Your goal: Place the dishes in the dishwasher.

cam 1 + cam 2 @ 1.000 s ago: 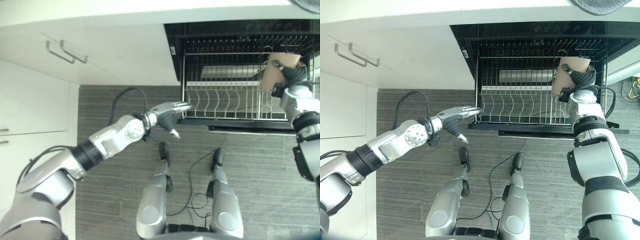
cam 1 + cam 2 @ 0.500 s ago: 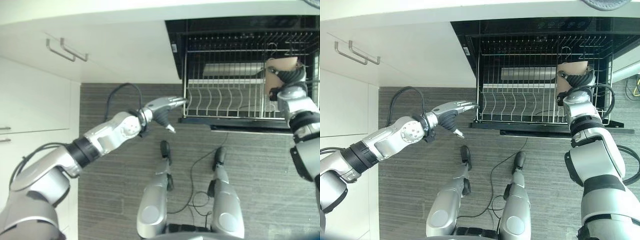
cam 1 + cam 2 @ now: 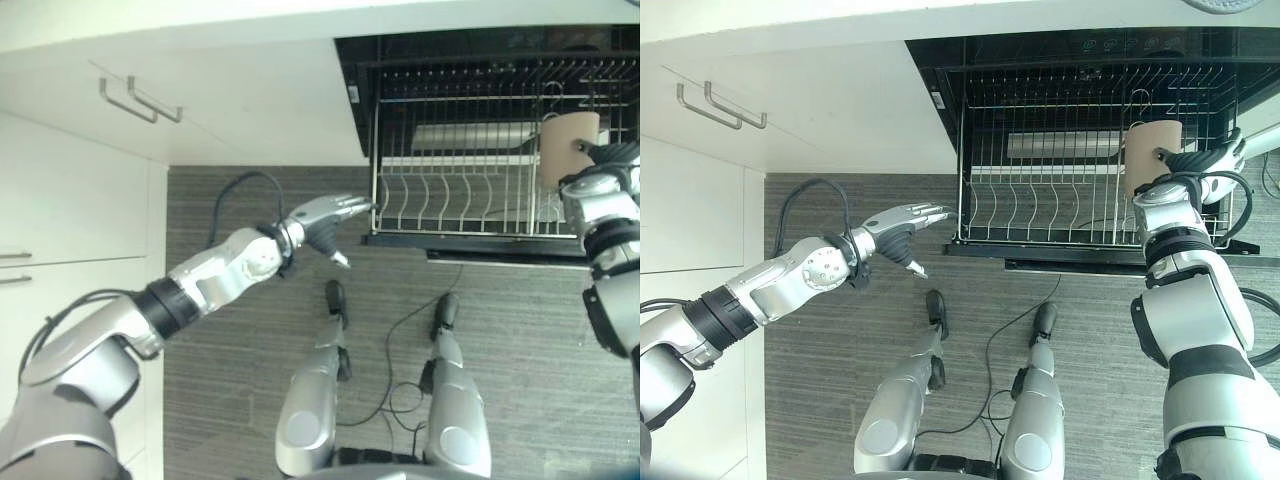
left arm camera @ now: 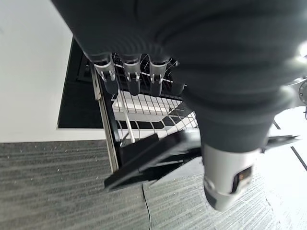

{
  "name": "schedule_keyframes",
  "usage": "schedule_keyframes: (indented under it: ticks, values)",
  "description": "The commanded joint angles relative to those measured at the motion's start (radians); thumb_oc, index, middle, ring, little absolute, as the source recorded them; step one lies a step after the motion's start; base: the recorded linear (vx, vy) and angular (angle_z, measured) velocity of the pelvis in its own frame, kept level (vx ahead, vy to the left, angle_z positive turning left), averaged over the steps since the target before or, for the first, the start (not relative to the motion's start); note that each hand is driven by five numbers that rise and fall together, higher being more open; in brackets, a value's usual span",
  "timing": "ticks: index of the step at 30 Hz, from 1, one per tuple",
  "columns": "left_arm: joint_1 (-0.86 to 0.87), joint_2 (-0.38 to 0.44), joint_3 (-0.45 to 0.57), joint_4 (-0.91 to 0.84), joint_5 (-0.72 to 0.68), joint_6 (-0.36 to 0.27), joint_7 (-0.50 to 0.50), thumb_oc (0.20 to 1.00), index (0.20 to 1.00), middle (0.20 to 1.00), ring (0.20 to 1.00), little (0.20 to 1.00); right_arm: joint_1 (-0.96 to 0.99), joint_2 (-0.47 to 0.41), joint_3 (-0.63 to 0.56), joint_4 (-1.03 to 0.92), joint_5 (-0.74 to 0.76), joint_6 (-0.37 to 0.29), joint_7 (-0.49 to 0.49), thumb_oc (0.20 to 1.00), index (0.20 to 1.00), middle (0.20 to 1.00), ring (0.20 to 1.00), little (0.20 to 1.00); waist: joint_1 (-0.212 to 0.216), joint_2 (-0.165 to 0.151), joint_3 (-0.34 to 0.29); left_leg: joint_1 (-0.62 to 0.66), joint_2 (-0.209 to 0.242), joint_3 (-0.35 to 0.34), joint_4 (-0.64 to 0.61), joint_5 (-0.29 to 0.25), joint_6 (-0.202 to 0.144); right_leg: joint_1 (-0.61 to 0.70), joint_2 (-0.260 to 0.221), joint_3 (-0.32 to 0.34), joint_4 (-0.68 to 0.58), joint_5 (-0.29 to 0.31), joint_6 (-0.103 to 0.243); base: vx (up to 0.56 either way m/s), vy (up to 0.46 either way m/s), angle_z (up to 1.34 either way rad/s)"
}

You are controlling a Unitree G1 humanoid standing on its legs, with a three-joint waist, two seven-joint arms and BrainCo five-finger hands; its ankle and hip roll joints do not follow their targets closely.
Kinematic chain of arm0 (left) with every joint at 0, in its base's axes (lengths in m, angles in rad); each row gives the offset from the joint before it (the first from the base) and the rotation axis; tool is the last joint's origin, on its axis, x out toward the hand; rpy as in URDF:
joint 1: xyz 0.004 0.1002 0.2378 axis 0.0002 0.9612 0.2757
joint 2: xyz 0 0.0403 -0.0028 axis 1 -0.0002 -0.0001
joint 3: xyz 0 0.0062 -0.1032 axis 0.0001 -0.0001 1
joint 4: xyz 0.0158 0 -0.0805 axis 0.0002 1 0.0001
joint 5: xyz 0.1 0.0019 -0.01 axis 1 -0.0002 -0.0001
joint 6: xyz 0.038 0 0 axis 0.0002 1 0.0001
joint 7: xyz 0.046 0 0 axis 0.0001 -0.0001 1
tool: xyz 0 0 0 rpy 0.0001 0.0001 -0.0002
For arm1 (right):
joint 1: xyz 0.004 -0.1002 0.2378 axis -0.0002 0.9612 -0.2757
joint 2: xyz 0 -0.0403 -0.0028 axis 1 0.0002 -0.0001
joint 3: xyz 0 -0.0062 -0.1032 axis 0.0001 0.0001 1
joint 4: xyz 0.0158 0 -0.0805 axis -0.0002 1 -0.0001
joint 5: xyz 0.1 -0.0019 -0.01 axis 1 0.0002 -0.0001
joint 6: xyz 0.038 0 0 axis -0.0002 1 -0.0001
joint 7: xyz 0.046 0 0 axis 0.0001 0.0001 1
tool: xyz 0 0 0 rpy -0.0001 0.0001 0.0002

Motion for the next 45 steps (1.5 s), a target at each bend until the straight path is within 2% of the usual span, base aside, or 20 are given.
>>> schedule_keyframes:
  ticks: [1,4,5,6,8,9,11,13,15,16,19,24,25,26,31,33,35,36,39,45]
  values:
    - [0.024,-0.003,0.014,-0.065,0.053,-0.044,0.046,1.0,1.0,1.0,1.0,1.0,-0.106,-0.057,0.022,-0.008,0.011,-0.112,-0.11,1.0,1.0,1.0,1.0,1.0,0.023,0.006,-0.014,0.016,0.061,0.013,0.083,-0.088,-0.081,-0.091,-0.061,0.0,0.075,0.013,0.053,0.0,0.0,0.0]
    - [0.06,-0.007,0.031,-0.099,0.065,-0.041,0.095,1.0,1.0,1.0,1.0,1.0,-0.082,-0.023,-0.026,-0.066,0.139,-0.283,-0.17,1.0,1.0,1.0,1.0,1.0,0.022,0.006,-0.014,0.025,0.063,0.015,0.082,-0.09,-0.081,-0.08,-0.058,0.002,0.073,0.009,0.047,0.01,0.01,0.0]
    - [0.092,-0.014,0.064,-0.122,0.075,-0.039,0.215,1.0,1.0,1.0,1.0,1.0,-0.041,-0.007,-0.077,-0.141,0.146,-0.378,-0.13,1.0,1.0,1.0,1.0,1.0,0.018,0.004,-0.014,0.037,0.063,0.016,0.078,-0.09,-0.079,-0.068,-0.056,0.002,0.073,0.007,0.045,0.04,0.024,0.0]
    - [0.103,-0.02,0.089,-0.13,0.089,-0.034,0.253,1.0,1.0,1.0,1.0,1.0,-0.01,0.008,-0.104,-0.208,0.135,-0.426,-0.109,1.0,1.0,1.0,1.0,1.0,0.016,0.002,-0.014,0.04,0.063,0.017,0.076,-0.09,-0.077,-0.066,-0.055,0.005,0.073,0.005,0.044,0.04,0.015,-0.01]
    - [0.124,-0.026,0.136,-0.141,0.089,-0.024,0.32,1.0,1.0,1.0,1.0,1.0,0.05,0.038,-0.143,-0.379,0.104,-0.461,-0.081,1.0,1.0,1.0,1.0,1.0,0.008,-0.006,-0.014,0.047,0.064,0.02,0.079,-0.093,-0.073,-0.061,-0.055,0.01,0.075,0.002,0.041,0.0,0.0,0.0]
    - [0.135,-0.032,0.181,-0.14,0.093,-0.037,0.364,1.0,1.0,1.0,1.0,1.0,0.105,0.06,-0.174,-0.549,0.08,-0.454,-0.048,1.0,1.0,1.0,1.0,1.0,-0.003,-0.013,-0.014,0.051,0.065,0.022,0.082,-0.094,-0.07,-0.06,-0.054,0.016,0.079,0.001,0.039,0.0,0.0,0.0]
    - [0.148,-0.037,0.216,-0.137,0.091,-0.048,0.395,1.0,1.0,1.0,1.0,1.0,0.16,0.08,-0.194,-0.7,0.069,-0.451,-0.009,1.0,1.0,1.0,1.0,1.0,-0.015,-0.02,-0.014,0.057,0.066,0.025,0.084,-0.094,-0.069,-0.057,-0.052,0.024,0.08,0.0,0.037,0.02,0.027,-0.01]
    - [0.185,-0.07,0.316,-0.102,0.078,-0.085,0.475,1.0,1.0,1.0,1.0,1.0,0.363,0.144,-0.215,-1.061,0.028,-0.429,0.057,1.0,1.0,1.0,1.0,1.0,-0.057,-0.044,-0.014,0.09,0.071,0.035,0.088,-0.099,-0.067,-0.038,-0.044,0.047,0.09,-0.008,0.029,0.06,0.086,-0.01]
    - [0.21,-0.088,0.357,-0.096,0.081,-0.094,0.5,1.0,1.0,1.0,1.0,1.0,0.442,0.171,-0.225,-1.142,0.014,-0.432,0.073,1.0,1.0,1.0,1.0,1.0,-0.07,-0.054,-0.014,0.108,0.072,0.04,0.086,-0.102,-0.067,-0.027,-0.043,0.053,0.093,-0.011,0.028,0.07,0.045,-0.18]
    - [0.337,-0.147,0.472,-0.099,0.094,-0.101,0.544,1.0,1.0,1.0,1.0,1.0,0.701,0.253,-0.253,-1.281,-0.015,-0.507,0.13,1.0,1.0,1.0,1.0,1.0,-0.099,-0.083,-0.049,0.177,0.085,0.063,0.079,-0.107,-0.067,0.032,-0.04,0.051,0.09,-0.018,0.027,0.12,0.03,-0.23]
    - [0.517,-0.218,0.574,-0.13,0.076,-0.179,0.577,1.0,1.0,1.0,1.0,1.0,0.902,0.262,-0.291,-1.377,-0.008,-0.566,0.207,1.0,1.0,1.0,1.0,1.0,-0.101,-0.102,-0.131,0.259,0.099,0.083,0.062,-0.102,-0.067,0.121,-0.033,0.022,0.08,-0.025,0.021,0.13,0.023,-0.08]
    - [0.611,-0.26,0.642,-0.154,-0.026,-0.268,0.575,1.0,1.0,1.0,1.0,1.0,0.99,0.254,-0.268,-1.469,-0.051,-0.573,0.348,1.0,1.0,1.0,1.0,1.0,-0.093,-0.107,-0.216,0.324,0.109,0.101,0.039,-0.091,-0.071,0.198,-0.032,-0.009,0.063,-0.033,0.018,0.08,0.047,-0.03]
    - [0.618,-0.272,0.652,-0.146,-0.063,-0.308,0.566,1.0,1.0,1.0,1.0,1.0,0.995,0.251,-0.254,-1.479,-0.061,-0.576,0.383,1.0,1.0,1.0,1.0,1.0,-0.09,-0.107,-0.239,0.339,0.111,0.104,0.034,-0.089,-0.071,0.217,-0.031,-0.015,0.059,-0.036,0.016,0.16,0.106,0.09]
    - [0.64,-0.316,0.678,-0.135,-0.183,-0.346,0.508,1.0,1.0,1.0,1.0,1.0,1.017,0.245,-0.229,-1.49,-0.023,-0.566,0.442,1.0,1.0,1.0,1.0,1.0,-0.078,-0.113,-0.308,0.375,0.116,0.103,0.024,-0.088,-0.073,0.271,-0.025,-0.032,0.042,-0.044,0.009,0.16,0.089,0.15]
    - [0.653,-0.354,0.702,-0.138,-0.255,-0.411,0.456,1.0,1.0,1.0,1.0,1.0,1.033,0.261,-0.23,-1.481,0.052,-0.563,0.548,1.0,1.0,1.0,1.0,1.0,-0.072,-0.121,-0.368,0.422,0.118,0.093,0.009,-0.101,-0.067,0.339,-0.013,-0.046,0.014,-0.053,0.001,0.06,0.046,0.13]
    - [0.647,-0.377,0.739,-0.152,-0.331,-0.446,0.415,1.0,1.0,1.0,1.0,1.0,1.027,0.265,-0.235,-1.495,0.091,-0.57,0.642,1.0,1.0,1.0,1.0,1.0,-0.063,-0.126,-0.407,0.444,0.116,0.071,0.001,-0.115,-0.063,0.374,-0.005,-0.048,0.007,-0.067,-0.003,0.03,0.058,0.01]
    - [0.646,-0.386,0.754,-0.149,-0.373,-0.439,0.399,1.0,1.0,1.0,1.0,1.0,1.024,0.26,-0.238,-1.499,0.077,-0.551,0.664,1.0,1.0,1.0,1.0,1.0,-0.06,-0.128,-0.417,0.446,0.117,0.065,0.001,-0.117,-0.063,0.383,-0.004,-0.049,0.005,-0.07,-0.003,0.03,0.035,0.02]
    - [0.653,-0.399,0.782,-0.134,-0.429,-0.401,0.365,1.0,1.0,1.0,1.0,1.0,1.023,0.246,-0.252,-1.501,0.118,-0.507,0.692,1.0,1.0,1.0,1.0,1.0,-0.055,-0.132,-0.434,0.45,0.115,0.055,0.001,-0.121,-0.062,0.393,-0.002,-0.051,0.003,-0.072,-0.003,0.0,0.0,0.0]
    - [0.663,-0.402,0.791,-0.123,-0.43,-0.379,0.316,1.0,1.0,1.0,1.0,1.0,1.029,0.242,-0.268,-1.494,0.184,-0.478,0.744,1.0,1.0,1.0,1.0,1.0,-0.051,-0.137,-0.444,0.452,0.114,0.049,0.001,-0.123,-0.06,0.397,-0.001,-0.053,0.003,-0.075,-0.005,0.0,0.0,0.0]
    - [0.685,-0.399,0.799,-0.106,-0.435,-0.325,0.221,1.0,1.0,1.0,1.0,1.0,1.034,0.24,-0.286,-1.455,0.201,-0.458,0.805,1.0,1.0,1.0,1.0,1.0,-0.041,-0.139,-0.45,0.457,0.111,0.041,0.001,-0.128,-0.055,0.406,0.001,-0.058,0.003,-0.079,-0.006,0.0,0.0,0.0]
